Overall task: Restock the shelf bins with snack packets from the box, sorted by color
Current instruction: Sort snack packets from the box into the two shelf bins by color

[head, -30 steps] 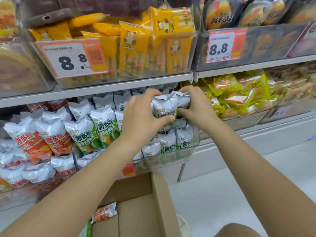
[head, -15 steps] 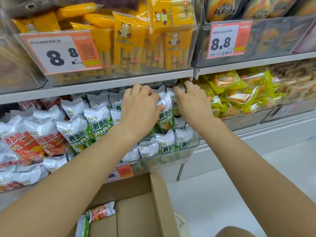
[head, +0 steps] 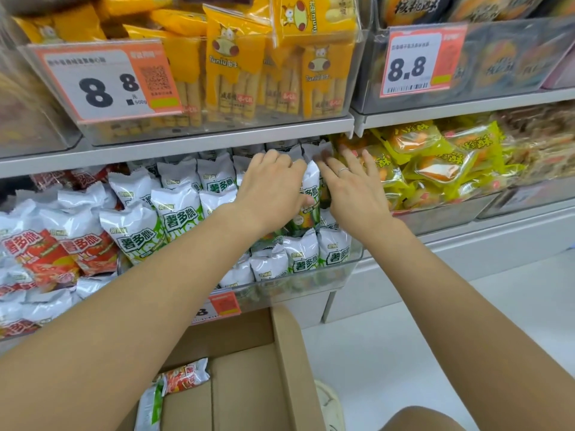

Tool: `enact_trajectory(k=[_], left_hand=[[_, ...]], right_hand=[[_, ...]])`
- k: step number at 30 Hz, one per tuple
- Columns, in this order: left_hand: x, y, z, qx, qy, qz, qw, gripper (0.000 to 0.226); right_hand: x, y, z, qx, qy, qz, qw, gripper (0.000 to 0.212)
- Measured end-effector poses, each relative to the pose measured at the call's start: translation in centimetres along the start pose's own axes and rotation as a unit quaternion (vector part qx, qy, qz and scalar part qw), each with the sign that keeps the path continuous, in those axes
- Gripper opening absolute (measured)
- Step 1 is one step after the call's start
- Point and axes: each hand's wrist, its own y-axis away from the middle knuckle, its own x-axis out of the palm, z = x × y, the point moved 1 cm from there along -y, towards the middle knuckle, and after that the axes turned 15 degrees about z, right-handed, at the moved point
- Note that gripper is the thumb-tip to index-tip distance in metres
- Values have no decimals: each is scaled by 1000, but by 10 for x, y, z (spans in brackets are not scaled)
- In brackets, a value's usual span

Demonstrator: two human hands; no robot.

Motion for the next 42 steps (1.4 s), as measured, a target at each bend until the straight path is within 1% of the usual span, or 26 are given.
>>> enact_trajectory(k=[2, 3, 6, 8, 10, 11, 13, 17, 19, 21, 23, 25, 26, 28, 29, 31, 32, 33, 35, 37, 39, 40, 42], left_hand=[[-1, -1, 4, 3, 38, 17, 999, 51], [-1, 0, 5, 5, 62, 22, 998, 49], [-5, 4, 9, 10, 108, 20, 994, 46], [-10, 6, 12, 11, 106, 22, 994, 42], [-14, 6, 12, 7, 88, 45, 995, 40], [-14, 4, 10, 8, 77, 58, 995, 39], [-14, 1, 6, 8, 49, 83, 995, 38], [-12, -5, 3, 8, -6, 130, 991, 36], [-10, -6, 3, 5, -30, 141, 990, 38], [-8, -6, 3, 5, -53, 138, 989, 44], [-3, -1, 3, -4, -50, 102, 993, 51], [2, 9, 5, -15, -14, 19, 1000, 58], [5, 16, 7, -7, 14, -29, 999, 60], [10, 36, 8, 36, 80, -111, 990, 56], [10, 51, 9, 61, 106, -141, 982, 51], [13, 88, 10, 91, 150, -175, 969, 42], [17, 112, 12, 95, 176, -179, 963, 39], [26, 139, 16, 90, 205, -169, 960, 36], [49, 197, 26, 50, 266, -105, 957, 34], [80, 251, 42, -19, 300, 4, 954, 38], [115, 295, 61, -90, 294, 126, 943, 39], [132, 314, 72, -123, 287, 183, 932, 33], [160, 342, 92, -179, 273, 266, 907, 20]], right_hand=[[3, 3, 0, -5, -4, -7, 1000, 69], [5, 7, 0, -9, -19, -27, 999, 69], [10, 31, 1, 17, -129, -108, 986, 57], [14, 53, 6, 52, -212, -132, 967, 50], [22, 71, 13, 73, -275, -123, 951, 49], [26, 78, 17, 78, -288, -113, 948, 48], [31, 84, 24, 76, -280, -97, 952, 46], [35, 87, 35, 70, -285, -103, 950, 34], [40, 87, 41, 67, -274, -87, 956, 34], [40, 86, 43, 72, -263, -62, 960, 36], [38, 86, 43, 77, -248, -49, 964, 34], [37, 90, 42, 77, -232, -45, 969, 37], [36, 92, 43, 73, -230, -48, 969, 39], [31, 96, 49, 54, -243, -67, 966, 38], [27, 99, 53, 42, -253, -92, 962, 35], [15, 105, 64, 13, -287, -136, 948, 28], [11, 110, 71, -6, -299, -135, 945, 26], [9, 114, 80, -31, -300, -111, 947, 25], [10, 124, 99, -101, -278, -4, 955, 27], [17, 132, 118, -169, -229, 115, 952, 30], [24, 137, 140, -214, -185, 205, 937, 34], [30, 139, 154, -231, -167, 241, 928, 35], [48, 144, 181, -262, -122, 300, 909, 35]])
